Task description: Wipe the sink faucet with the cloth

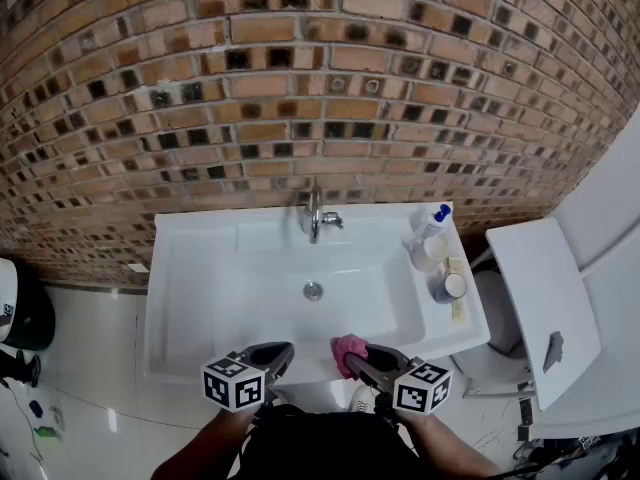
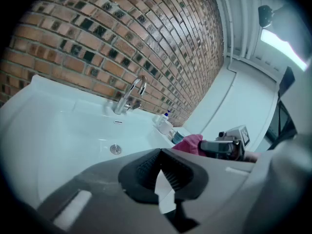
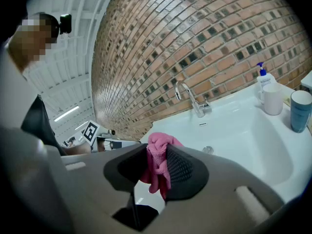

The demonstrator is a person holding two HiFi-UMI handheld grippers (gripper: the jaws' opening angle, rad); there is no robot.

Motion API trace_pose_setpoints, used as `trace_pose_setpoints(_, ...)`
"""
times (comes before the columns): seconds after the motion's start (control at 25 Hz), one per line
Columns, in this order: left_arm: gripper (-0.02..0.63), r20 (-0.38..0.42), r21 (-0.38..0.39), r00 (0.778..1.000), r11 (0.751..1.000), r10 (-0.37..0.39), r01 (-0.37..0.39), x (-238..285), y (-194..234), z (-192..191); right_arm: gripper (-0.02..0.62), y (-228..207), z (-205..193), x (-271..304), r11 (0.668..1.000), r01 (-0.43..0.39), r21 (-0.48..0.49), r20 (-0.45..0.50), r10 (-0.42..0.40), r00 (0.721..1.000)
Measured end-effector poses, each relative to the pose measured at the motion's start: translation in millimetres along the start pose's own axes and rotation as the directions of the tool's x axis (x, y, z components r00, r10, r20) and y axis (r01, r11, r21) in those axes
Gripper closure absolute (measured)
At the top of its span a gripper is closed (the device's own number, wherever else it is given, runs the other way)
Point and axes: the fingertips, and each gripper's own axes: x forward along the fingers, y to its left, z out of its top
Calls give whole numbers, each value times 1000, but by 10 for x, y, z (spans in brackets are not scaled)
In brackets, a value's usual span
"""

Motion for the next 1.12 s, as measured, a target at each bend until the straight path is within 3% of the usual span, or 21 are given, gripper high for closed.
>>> trace_pose_setpoints(0.24,600,0,1,1000,1000,9,-9,-255,225,22,485,157,-62,157,1000,21,19,9,-21,1000)
trace_pose_setpoints(0.64,600,-59,12,997,999,-52,53,-439,392,-48,483,356,-138,324,996,86,34,54,-88,995)
trace_pose_setpoints(0.84,600,-55,11,997,998,-61,62,-380,426,3,483,263,-81,313,993,107,44,60,-110,992)
trace_pose_setpoints(1.12,600,-23,13,999,1000,-25,26,-276,457,186,483,-1,249,411,997,72,35,71,-74,995)
